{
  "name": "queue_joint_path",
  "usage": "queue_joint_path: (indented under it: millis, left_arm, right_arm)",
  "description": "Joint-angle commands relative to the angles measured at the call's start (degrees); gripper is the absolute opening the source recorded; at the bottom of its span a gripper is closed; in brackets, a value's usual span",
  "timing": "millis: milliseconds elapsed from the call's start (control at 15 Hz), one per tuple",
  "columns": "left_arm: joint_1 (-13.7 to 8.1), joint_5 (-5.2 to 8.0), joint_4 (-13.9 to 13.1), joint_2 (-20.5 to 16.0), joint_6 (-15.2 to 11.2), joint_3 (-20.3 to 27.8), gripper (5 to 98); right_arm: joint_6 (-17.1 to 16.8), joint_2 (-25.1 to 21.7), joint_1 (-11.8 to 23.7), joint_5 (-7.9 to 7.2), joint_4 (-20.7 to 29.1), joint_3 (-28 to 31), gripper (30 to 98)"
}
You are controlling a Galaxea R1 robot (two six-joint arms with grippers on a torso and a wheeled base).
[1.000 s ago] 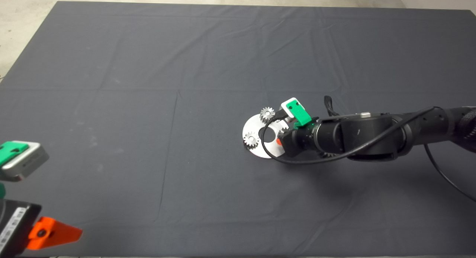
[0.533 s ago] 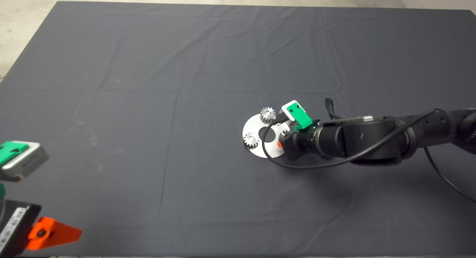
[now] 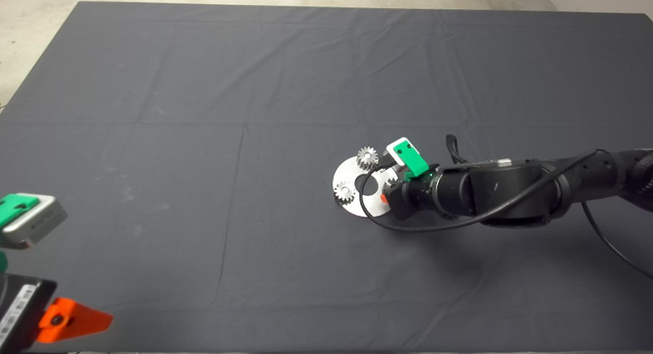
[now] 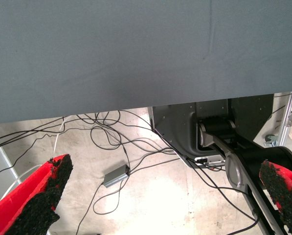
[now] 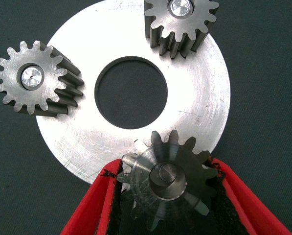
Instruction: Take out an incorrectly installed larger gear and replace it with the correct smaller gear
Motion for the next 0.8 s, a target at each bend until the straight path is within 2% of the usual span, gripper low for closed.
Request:
queue_joint_path:
  millis: [0,733]
  left_arm:
    - [-0.02,1.69,-0.57,0.11,0.18,0.68,98.3]
    - [-0.02,1.69,-0.57,0.11,0.18,0.63,98.3]
  right_arm:
    - [0.26,0.13,1.01,0.15,-1.75,-0.15,41.6]
    - [0.17,-1.07,0.22,0.06,-1.75,-0.06,41.6]
